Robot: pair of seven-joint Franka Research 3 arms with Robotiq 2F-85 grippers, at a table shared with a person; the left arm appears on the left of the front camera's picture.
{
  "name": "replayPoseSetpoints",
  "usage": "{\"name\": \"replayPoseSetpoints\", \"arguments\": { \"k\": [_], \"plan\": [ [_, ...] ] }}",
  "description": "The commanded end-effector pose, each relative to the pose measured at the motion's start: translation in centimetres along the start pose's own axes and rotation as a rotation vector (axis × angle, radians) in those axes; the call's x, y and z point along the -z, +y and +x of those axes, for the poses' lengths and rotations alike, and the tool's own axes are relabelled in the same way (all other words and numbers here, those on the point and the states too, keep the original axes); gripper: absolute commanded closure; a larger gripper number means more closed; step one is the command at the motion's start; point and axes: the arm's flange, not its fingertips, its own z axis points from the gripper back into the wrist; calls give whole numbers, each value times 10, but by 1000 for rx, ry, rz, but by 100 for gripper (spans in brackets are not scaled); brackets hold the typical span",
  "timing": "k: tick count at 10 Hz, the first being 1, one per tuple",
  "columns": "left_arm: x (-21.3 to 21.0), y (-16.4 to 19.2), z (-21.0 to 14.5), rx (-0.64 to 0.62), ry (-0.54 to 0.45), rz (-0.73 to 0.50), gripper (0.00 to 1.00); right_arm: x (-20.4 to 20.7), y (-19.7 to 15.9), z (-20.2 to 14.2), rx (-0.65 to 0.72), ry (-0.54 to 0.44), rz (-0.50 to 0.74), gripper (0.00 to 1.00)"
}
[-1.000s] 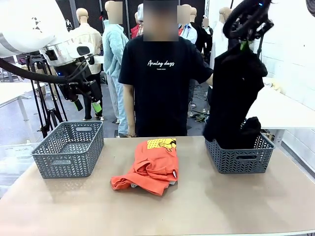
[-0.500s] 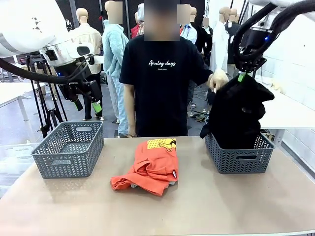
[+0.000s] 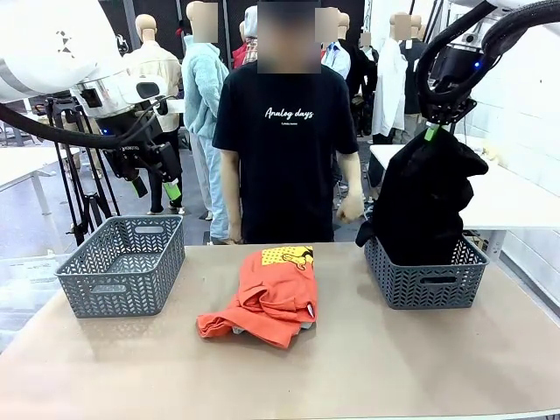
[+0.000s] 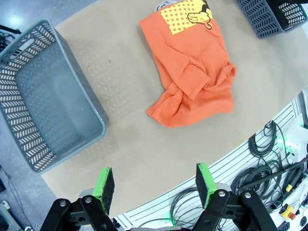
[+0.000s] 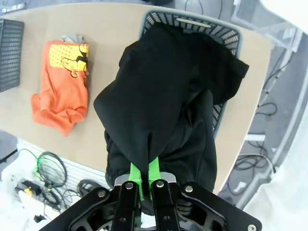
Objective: Sort the tops and bottoms.
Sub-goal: Sort the clothes according to human instructions.
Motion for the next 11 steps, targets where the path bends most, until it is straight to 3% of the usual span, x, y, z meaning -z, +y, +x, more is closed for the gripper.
{"name": "replayPoseSetpoints", "arguments": {
  "k": [1,3,5,8,9,11],
  "plan": [
    [-1,1,-1,1,0,7,12,11,-25,15,43,-10,41,100],
    [-1,1,-1,1,0,7,12,40,-72,48,37,-21,95,100],
    [-1,1,-1,1,0,7,12,78,-87,81,17,50,118,100],
    [-1,1,-1,1,0,7,12,155,-72,93,-15,210,173,100],
    [-1,1,-1,1,0,7,12,177,-69,95,1,269,140,100],
    [-1,1,-1,1,0,7,12,201,-57,98,59,288,23,100]
  ]
}}
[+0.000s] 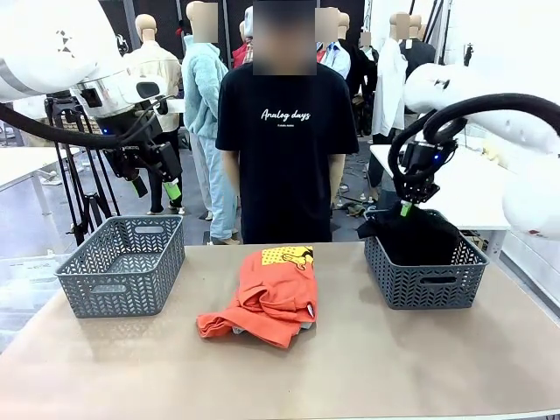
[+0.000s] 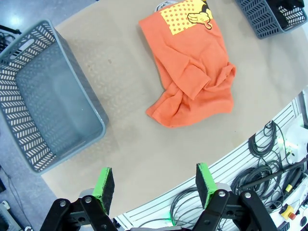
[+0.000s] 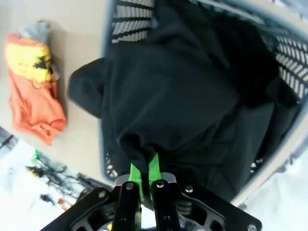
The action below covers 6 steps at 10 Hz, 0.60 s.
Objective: Sort the tops and bottoms.
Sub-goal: Sort the clothes according to human instructions.
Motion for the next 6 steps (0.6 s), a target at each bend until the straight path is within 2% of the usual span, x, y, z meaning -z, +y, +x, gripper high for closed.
{"name": "replayPoseSetpoints", "arguments": {
  "k": [1,3,4,6],
  "plan": [
    [-1,1,-1,1,0,7,12,-9,9,19,89,-15,-119,100],
    [-1,1,-1,1,0,7,12,6,23,19,191,-135,-246,100],
    [-1,1,-1,1,0,7,12,10,27,19,217,-200,-265,100],
    [-1,1,-1,1,0,7,12,16,24,21,217,-264,-282,100]
  ]
}}
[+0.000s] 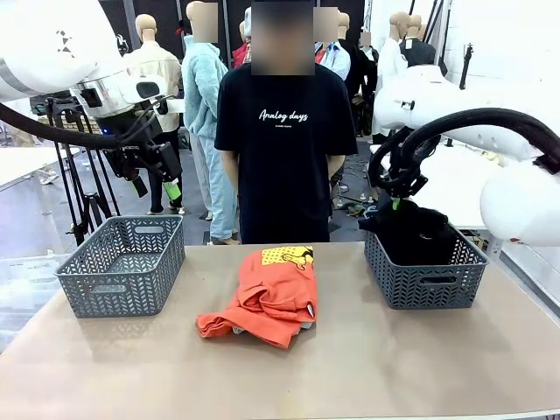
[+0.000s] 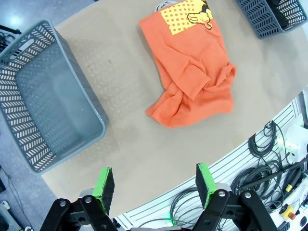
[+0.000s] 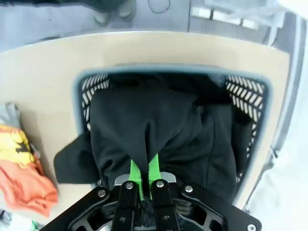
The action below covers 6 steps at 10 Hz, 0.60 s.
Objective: Sort the tops and bottoms.
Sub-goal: Sort the clothes according to human instructions.
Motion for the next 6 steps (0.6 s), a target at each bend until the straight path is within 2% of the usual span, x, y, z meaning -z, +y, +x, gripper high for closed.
{"name": "replayPoseSetpoints", "arguments": {
  "k": [1,3,6],
  "plan": [
    [-1,1,-1,1,0,7,12,16,-9,-18,29,-31,-26,100],
    [-1,1,-1,1,0,7,12,23,-13,-22,36,-18,-17,100],
    [-1,1,-1,1,0,7,12,25,-12,-28,50,76,43,100]
  ]
}}
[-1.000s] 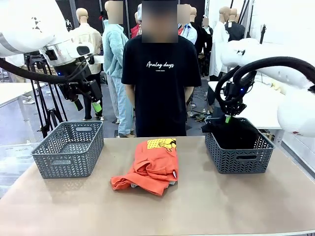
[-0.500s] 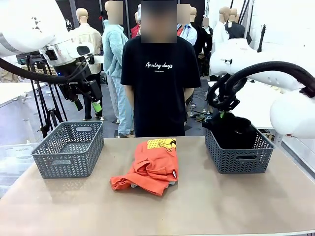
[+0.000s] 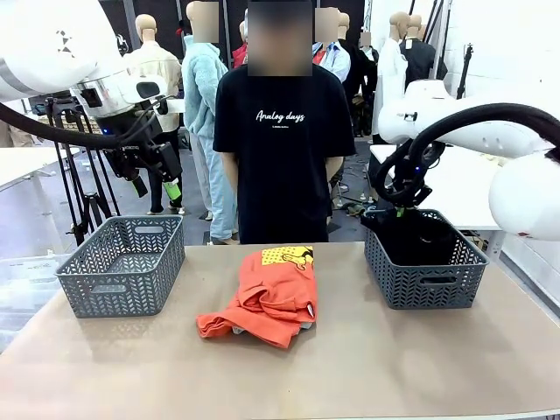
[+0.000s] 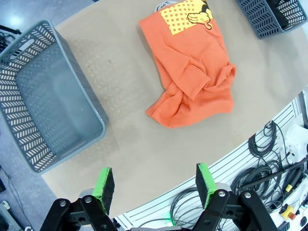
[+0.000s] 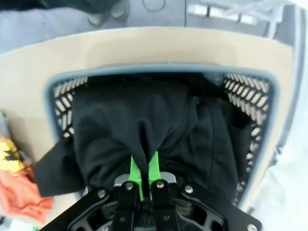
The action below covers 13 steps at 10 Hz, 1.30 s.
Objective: Sort the tops and bottoms.
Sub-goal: Sort the clothes according to human instructions.
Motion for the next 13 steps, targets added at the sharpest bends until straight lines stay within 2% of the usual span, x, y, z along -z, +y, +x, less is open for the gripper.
{"name": "replayPoseSetpoints", "arguments": {
  "k": [1,5,6,10,11,12,13],
  "plan": [
    [-1,1,-1,1,0,7,12,-1,-1,-16,14,56,45,88],
    [-1,1,-1,1,0,7,12,-24,0,-22,29,32,19,15],
    [-1,1,-1,1,0,7,12,-29,1,-23,37,26,15,0],
    [-1,1,-1,1,0,7,12,-53,3,-30,65,11,28,0],
    [-1,1,-1,1,0,7,12,-55,6,-28,74,26,32,0],
    [-1,1,-1,1,0,7,12,-55,7,-22,98,88,41,0],
    [-1,1,-1,1,0,7,12,-55,1,-24,41,4,23,0]
  ]
}}
